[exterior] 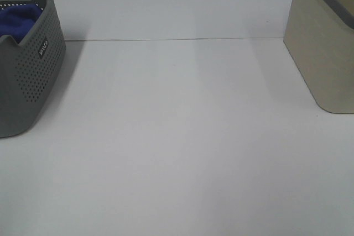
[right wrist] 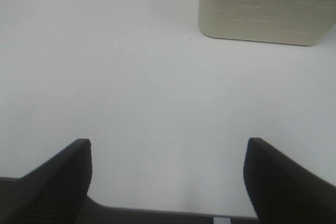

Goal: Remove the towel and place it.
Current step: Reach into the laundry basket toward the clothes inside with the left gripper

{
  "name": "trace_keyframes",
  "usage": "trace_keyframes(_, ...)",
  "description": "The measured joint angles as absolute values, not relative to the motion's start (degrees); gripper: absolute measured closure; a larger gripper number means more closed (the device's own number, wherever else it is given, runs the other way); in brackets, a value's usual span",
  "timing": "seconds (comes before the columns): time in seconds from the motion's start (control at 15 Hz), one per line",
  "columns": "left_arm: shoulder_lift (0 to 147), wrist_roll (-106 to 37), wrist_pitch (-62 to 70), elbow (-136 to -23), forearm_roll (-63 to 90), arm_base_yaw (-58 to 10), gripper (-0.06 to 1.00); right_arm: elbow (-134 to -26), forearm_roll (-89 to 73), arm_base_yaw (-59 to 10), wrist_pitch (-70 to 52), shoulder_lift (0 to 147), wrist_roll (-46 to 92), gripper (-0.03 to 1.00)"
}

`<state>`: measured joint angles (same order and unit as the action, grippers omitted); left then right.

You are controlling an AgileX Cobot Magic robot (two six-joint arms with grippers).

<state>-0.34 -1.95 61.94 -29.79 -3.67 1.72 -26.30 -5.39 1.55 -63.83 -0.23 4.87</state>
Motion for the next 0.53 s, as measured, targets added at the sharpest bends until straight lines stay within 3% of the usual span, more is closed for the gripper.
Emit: trace_keyframes(0.53, -0.34, -1.89, 61.94, -29.79, -3.67, 1.72, -0.02, -26.3, -5.39, 1.55, -63.83, -0.23, 4.87, 0.19)
